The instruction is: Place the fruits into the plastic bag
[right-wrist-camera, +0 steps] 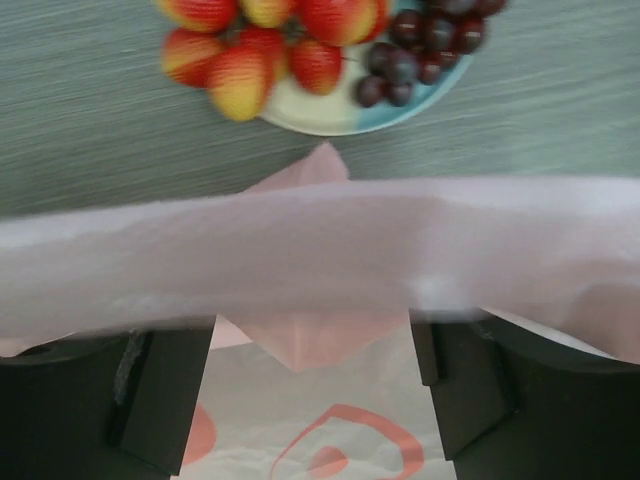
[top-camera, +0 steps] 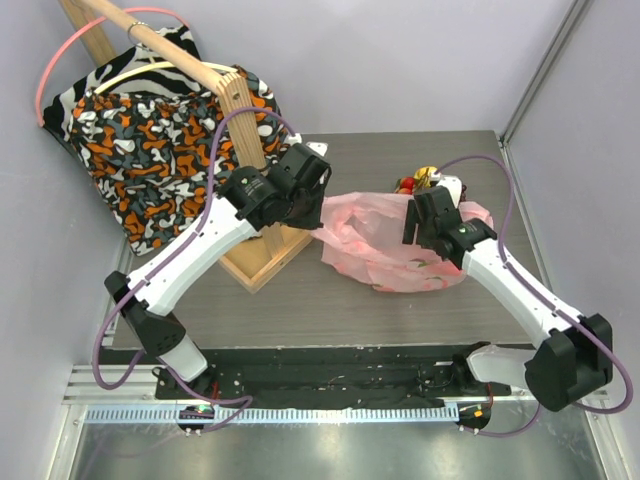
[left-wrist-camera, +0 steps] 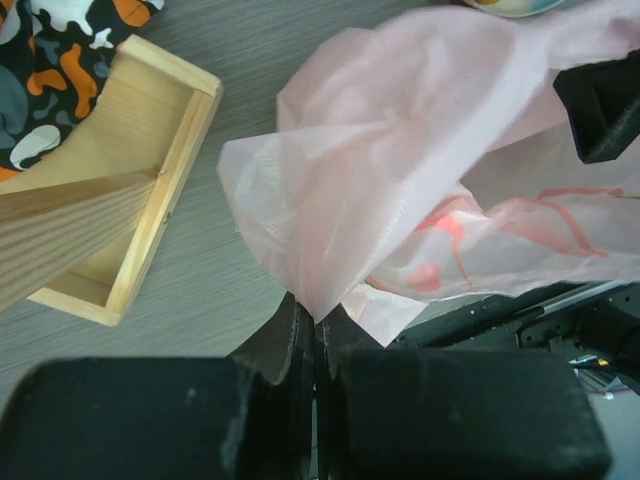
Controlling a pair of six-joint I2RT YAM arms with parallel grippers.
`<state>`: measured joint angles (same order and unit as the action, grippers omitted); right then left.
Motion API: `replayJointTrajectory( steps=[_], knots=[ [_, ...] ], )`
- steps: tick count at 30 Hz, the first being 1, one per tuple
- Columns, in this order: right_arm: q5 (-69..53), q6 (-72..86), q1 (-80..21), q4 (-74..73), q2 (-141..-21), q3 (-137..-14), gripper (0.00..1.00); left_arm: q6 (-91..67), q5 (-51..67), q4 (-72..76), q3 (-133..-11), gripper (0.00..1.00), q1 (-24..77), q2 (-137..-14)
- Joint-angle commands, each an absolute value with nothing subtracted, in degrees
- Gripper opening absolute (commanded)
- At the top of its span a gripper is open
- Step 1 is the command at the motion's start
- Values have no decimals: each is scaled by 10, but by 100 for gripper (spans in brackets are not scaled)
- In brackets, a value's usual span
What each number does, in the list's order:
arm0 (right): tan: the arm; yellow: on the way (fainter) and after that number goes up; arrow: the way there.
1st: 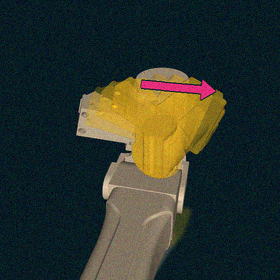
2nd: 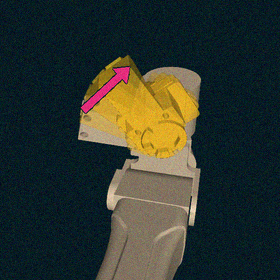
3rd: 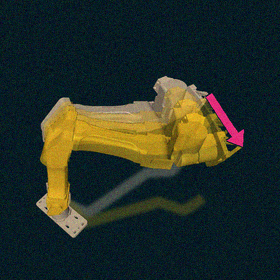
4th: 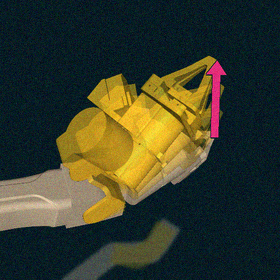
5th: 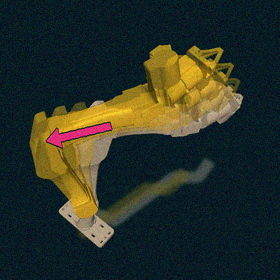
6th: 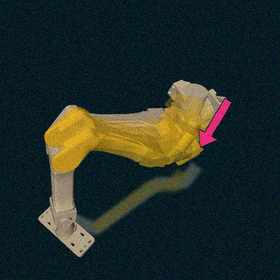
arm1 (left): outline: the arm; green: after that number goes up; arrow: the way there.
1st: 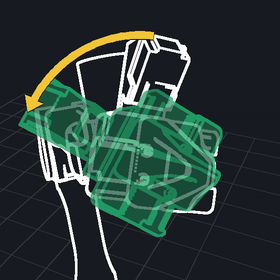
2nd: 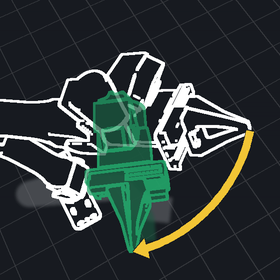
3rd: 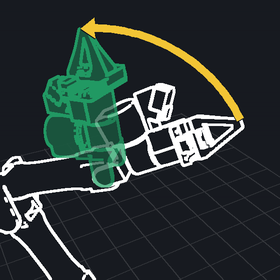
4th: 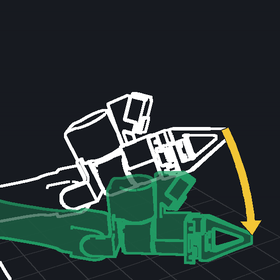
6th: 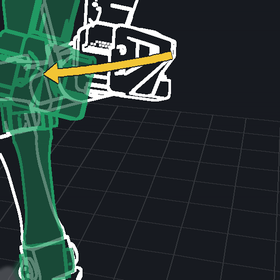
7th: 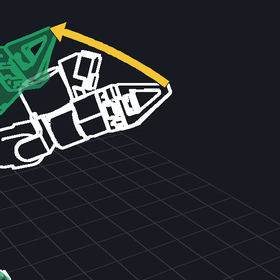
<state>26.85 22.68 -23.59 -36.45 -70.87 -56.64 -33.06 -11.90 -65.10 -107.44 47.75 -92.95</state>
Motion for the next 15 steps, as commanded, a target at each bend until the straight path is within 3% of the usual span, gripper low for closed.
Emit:
replayJointTrajectory(
  steps=[1,6,15],
  knots=[
    [138,201,-237,-324,-666,-588,79,-344,-81,-627,-1075,0,473,-933],
    [36,216,-245,-293,-680,-606,71,-354,-60,-617,-1086,0,473,-943],
    [-45,249,-260,-219,-757,-603,59,-373,-33,-591,-1071,0,473,-944]
  ],
)
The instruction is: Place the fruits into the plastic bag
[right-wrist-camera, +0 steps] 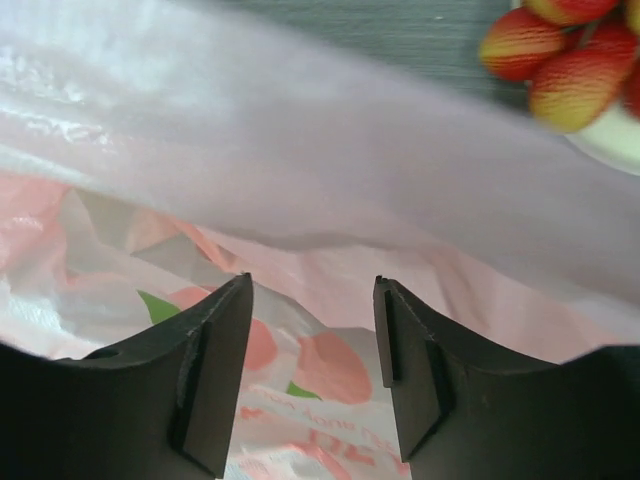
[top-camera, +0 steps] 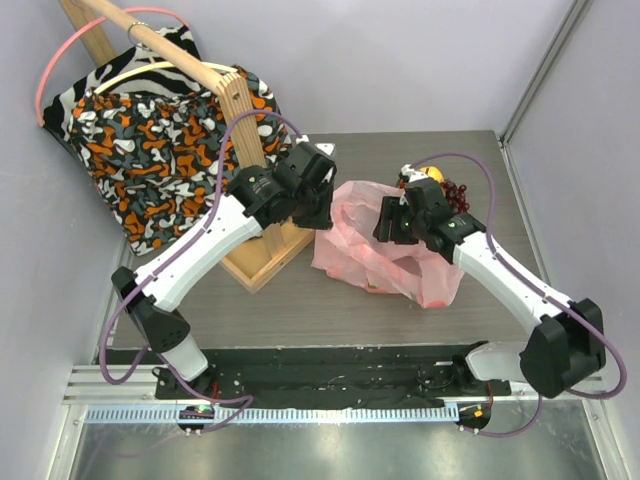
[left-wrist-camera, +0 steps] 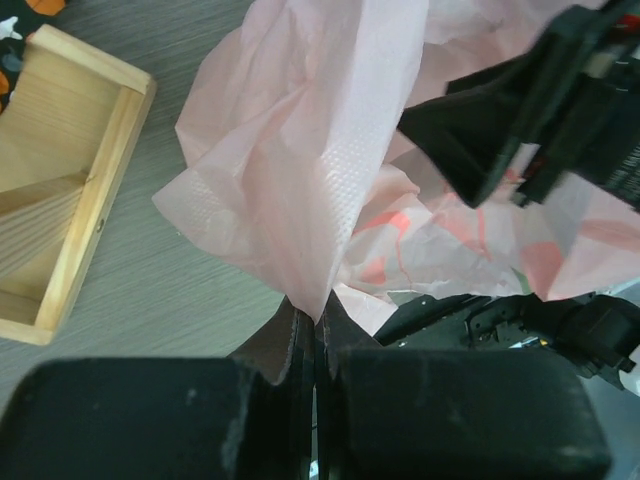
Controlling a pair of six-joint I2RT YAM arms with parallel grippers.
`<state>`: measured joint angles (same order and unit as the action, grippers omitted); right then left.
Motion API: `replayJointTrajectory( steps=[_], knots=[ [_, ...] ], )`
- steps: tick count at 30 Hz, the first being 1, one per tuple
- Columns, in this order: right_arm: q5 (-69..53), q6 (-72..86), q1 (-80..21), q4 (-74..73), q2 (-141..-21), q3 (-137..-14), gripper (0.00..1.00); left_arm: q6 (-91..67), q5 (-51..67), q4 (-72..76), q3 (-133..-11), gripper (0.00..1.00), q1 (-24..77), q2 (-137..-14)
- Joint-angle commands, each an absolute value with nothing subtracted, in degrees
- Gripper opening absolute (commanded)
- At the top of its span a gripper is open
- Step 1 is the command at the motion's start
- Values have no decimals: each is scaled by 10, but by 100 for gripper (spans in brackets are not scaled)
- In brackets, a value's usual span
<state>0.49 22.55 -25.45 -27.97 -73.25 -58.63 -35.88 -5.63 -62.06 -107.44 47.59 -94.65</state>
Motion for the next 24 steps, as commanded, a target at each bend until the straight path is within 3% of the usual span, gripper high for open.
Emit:
replayJointTrajectory(
  steps=[1,8,16,24],
  knots=[
    [-43,253,-261,-213,-772,-601,58,-374,-29,-590,-1070,0,473,-943],
    [-75,226,-296,-206,-853,-626,59,-374,-38,-569,-1038,0,473,-935],
    [-132,189,-331,-217,-866,-566,74,-384,-97,-555,-1051,0,469,-951],
    [-100,156,-388,-244,-922,-577,88,-395,-90,-540,-1048,0,454,-954]
  ],
)
